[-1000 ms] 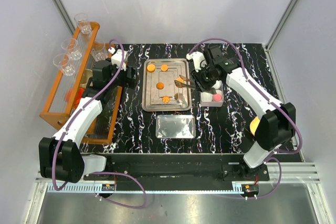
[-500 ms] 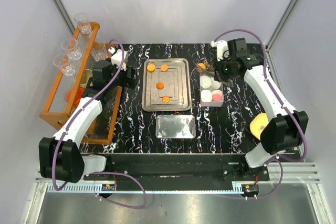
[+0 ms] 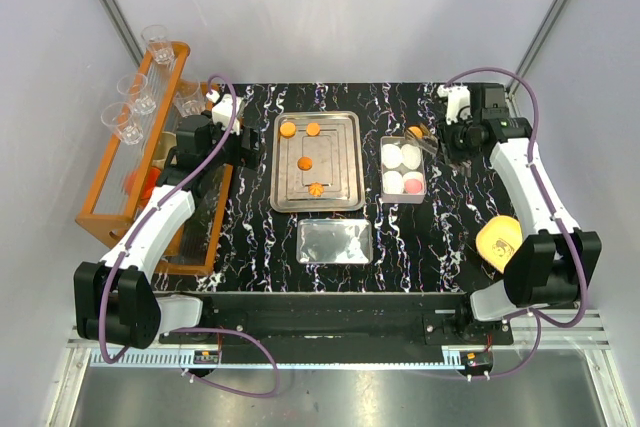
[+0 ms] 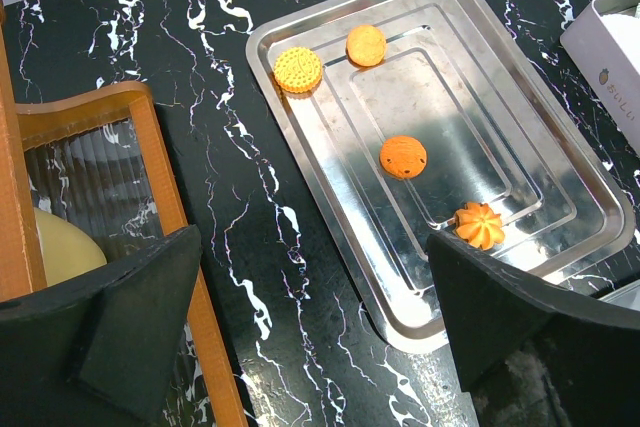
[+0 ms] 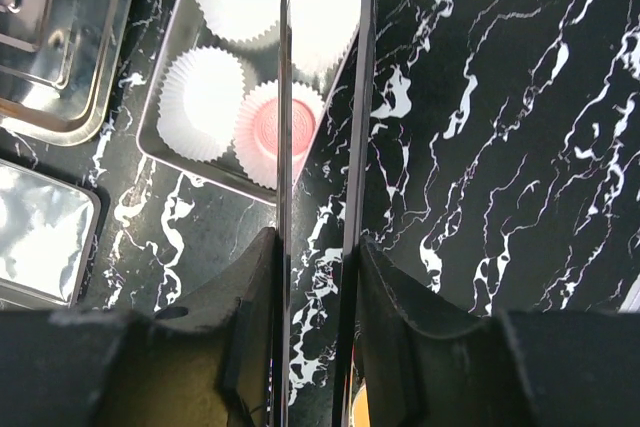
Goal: Pack the cookies
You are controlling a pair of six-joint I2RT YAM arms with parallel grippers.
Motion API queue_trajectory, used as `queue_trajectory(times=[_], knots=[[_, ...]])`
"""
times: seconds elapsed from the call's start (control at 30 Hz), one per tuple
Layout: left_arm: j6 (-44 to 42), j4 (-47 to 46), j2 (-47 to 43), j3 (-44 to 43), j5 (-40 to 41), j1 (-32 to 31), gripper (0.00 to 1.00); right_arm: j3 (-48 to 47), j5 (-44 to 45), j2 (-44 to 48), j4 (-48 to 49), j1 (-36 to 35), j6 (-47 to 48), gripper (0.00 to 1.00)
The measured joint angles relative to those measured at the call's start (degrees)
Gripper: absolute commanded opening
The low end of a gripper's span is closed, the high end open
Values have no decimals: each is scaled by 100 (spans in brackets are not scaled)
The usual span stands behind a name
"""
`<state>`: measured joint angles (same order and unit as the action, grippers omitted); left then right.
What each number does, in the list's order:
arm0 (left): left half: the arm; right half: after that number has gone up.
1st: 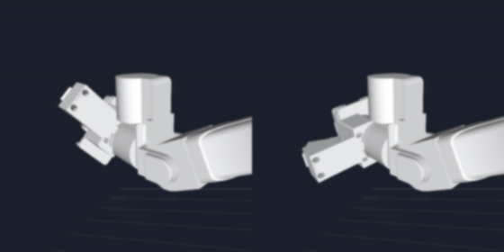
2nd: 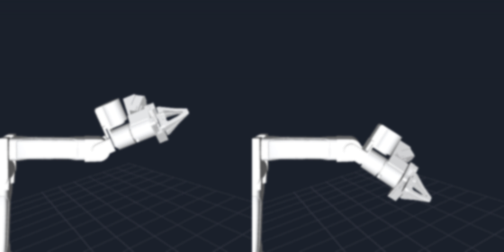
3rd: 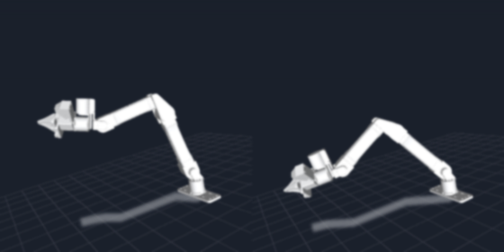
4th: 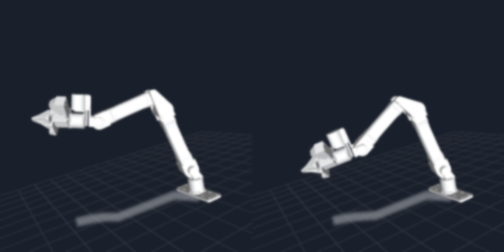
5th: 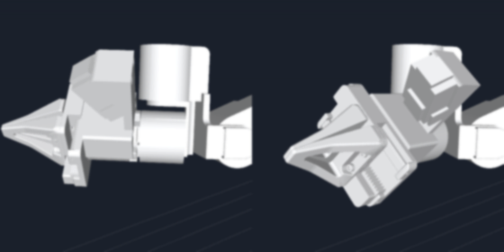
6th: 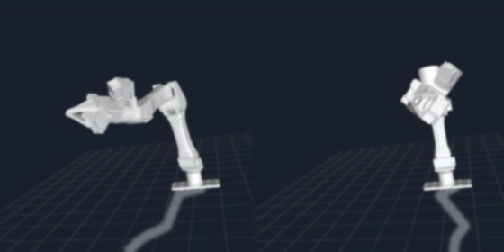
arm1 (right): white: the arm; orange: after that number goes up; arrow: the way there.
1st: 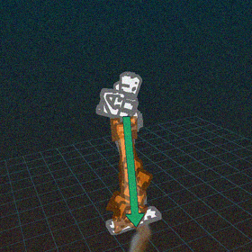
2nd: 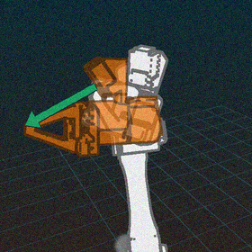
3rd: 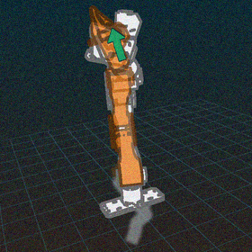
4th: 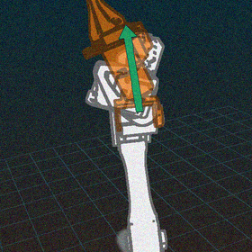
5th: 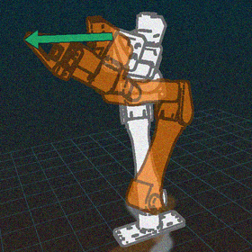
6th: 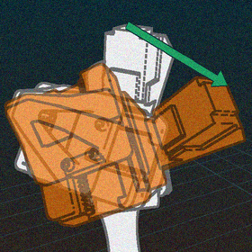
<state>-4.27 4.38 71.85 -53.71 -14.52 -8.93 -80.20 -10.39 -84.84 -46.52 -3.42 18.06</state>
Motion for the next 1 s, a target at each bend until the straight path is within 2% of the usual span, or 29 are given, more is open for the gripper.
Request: queue_trajectory(times=[0.37,1.0], knots=[[2,0,2,0,-2,0,99,597,-153,4,212,157,70,16],[2,0,63,0,-2,0,99,632,-267,-291,481,192,151,20]])
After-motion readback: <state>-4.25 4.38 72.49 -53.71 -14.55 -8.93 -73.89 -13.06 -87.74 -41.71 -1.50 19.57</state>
